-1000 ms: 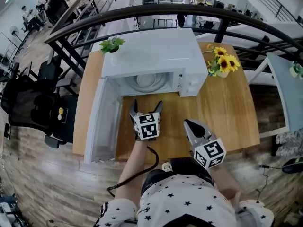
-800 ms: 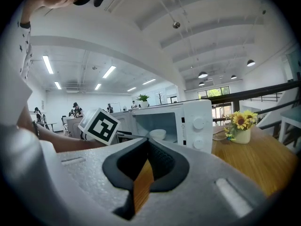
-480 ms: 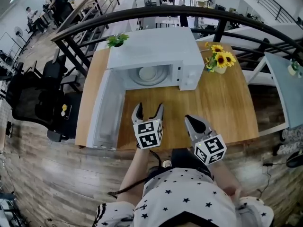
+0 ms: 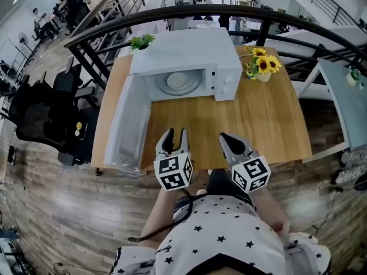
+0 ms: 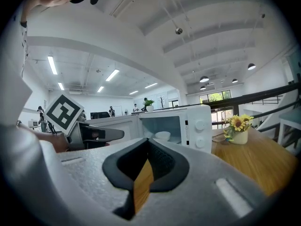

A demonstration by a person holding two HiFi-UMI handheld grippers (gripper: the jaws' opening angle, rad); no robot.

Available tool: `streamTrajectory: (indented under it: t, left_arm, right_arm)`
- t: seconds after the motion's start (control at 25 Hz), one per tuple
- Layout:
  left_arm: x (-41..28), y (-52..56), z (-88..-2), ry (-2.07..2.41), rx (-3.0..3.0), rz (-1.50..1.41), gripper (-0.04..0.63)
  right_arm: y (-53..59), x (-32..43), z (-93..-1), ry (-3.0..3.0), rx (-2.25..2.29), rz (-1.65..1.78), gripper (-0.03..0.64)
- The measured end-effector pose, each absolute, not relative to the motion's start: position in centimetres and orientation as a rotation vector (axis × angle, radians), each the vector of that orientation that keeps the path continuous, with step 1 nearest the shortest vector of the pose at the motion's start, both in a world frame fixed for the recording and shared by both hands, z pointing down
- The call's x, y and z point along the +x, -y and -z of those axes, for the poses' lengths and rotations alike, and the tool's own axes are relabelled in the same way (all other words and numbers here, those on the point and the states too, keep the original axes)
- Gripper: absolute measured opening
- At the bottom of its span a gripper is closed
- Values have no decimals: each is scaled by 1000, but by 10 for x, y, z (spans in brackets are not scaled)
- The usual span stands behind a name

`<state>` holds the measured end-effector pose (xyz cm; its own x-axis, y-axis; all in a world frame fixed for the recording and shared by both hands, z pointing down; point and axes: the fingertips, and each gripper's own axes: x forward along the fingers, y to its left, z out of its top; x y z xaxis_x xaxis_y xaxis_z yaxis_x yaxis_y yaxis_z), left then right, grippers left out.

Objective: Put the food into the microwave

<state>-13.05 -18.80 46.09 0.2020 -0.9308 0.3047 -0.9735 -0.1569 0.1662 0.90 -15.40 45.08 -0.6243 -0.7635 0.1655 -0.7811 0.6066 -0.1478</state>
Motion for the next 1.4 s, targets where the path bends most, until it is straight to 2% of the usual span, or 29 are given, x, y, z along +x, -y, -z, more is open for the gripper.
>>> streamTrajectory:
  t: [0.24,0.48,1.4]
  left_arm:
    - [-132,165,-458,1797,2171,-177,62]
    - [-126,154,-452,1748,2217,-147,26]
    - [-120,157,-452,1690,2251,-146,14]
  right_arm:
    - [149,5,-447,2749,1322,-303,6]
    - [146,5,-445,2747,1332,-298,6]
    - [146,8,-447,2720,1347,-272,6]
